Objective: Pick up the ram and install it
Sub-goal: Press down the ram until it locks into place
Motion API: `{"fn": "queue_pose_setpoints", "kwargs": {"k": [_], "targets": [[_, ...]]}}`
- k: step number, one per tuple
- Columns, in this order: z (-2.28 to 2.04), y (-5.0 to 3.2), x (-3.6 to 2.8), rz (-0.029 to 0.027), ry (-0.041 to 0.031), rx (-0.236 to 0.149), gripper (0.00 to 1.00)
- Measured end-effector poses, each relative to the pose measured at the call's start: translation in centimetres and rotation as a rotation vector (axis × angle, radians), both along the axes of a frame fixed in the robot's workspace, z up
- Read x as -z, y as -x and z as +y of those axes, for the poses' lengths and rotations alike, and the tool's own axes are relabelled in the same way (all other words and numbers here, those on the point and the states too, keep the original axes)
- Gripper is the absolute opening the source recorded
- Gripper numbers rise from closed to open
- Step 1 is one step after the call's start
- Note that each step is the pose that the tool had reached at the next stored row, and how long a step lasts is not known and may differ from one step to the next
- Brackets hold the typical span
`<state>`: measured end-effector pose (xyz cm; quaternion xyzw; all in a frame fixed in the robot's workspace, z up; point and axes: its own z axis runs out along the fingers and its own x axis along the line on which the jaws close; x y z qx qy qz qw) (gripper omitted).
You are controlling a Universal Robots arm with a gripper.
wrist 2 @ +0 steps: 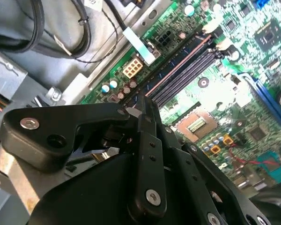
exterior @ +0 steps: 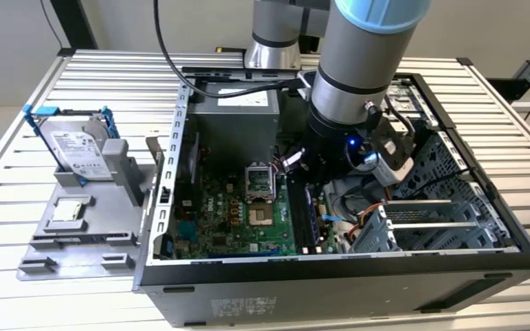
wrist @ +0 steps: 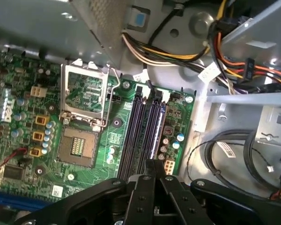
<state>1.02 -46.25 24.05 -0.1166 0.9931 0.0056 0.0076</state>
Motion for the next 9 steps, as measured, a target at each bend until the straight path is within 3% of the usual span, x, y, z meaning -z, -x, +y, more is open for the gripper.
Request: {"fn": "queue_pose_setpoints", "kwargs": {"k": [9], "targets": [[-0.01,0.00,0.00,-0.0016,0.0026,-0.163,0.00]]}}
